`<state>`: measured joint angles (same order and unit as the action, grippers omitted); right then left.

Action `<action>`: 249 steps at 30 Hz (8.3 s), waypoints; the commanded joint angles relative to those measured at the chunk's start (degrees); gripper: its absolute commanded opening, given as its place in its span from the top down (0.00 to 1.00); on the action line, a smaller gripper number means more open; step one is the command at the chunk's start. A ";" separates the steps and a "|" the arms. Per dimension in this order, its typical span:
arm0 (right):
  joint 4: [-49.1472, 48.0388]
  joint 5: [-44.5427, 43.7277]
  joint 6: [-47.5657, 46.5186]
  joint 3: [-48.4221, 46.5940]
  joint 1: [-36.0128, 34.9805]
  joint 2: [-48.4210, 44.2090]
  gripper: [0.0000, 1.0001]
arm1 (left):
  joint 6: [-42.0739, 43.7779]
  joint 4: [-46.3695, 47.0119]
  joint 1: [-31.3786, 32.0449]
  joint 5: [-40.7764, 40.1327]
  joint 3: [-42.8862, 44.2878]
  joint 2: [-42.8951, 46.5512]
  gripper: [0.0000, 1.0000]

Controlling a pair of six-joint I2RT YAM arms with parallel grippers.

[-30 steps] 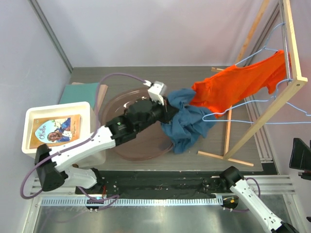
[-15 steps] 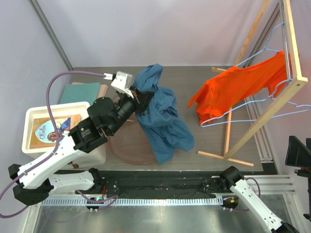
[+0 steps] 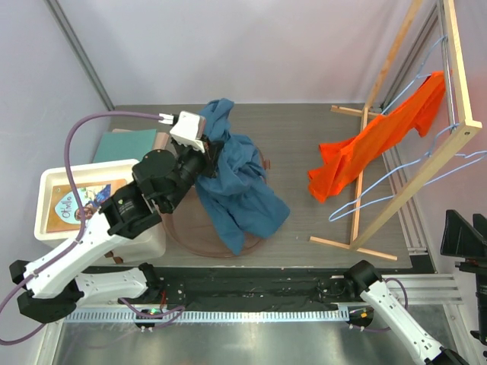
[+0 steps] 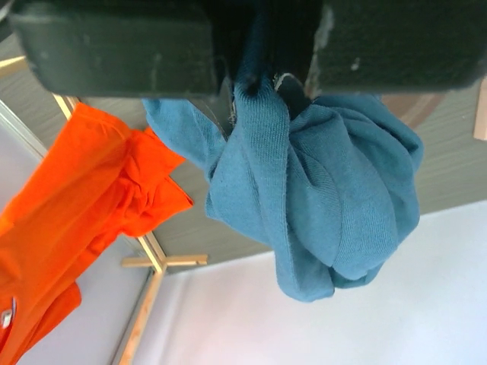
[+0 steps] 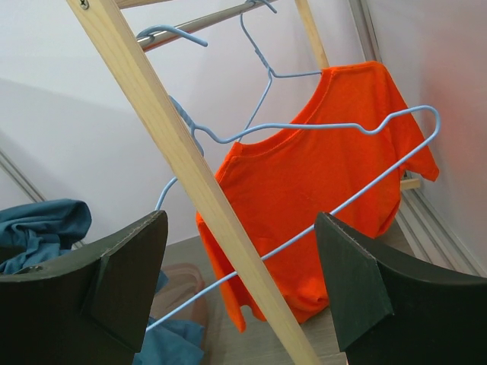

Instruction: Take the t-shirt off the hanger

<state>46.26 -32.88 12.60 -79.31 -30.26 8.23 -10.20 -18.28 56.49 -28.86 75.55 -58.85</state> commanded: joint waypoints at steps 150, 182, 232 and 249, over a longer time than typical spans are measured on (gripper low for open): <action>3.58 49.10 -4.43 -6.21 0.11 16.28 0.17 | -32.35 26.81 -7.45 45.82 3.94 -23.26 1.00; -5.57 37.64 8.32 -12.63 3.81 45.39 0.25 | -21.97 18.99 -2.70 43.80 -12.09 2.51 1.00; -43.88 38.34 1.20 7.58 3.81 41.70 0.99 | -20.39 3.62 -1.38 29.21 -14.99 11.48 0.37; -50.57 35.78 -0.47 6.89 3.81 42.83 0.99 | -18.46 -5.53 -1.29 21.92 -10.52 12.80 1.00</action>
<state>1.26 4.51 11.44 -68.79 -26.20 49.60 -30.48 -20.78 54.89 -3.44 61.28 -46.48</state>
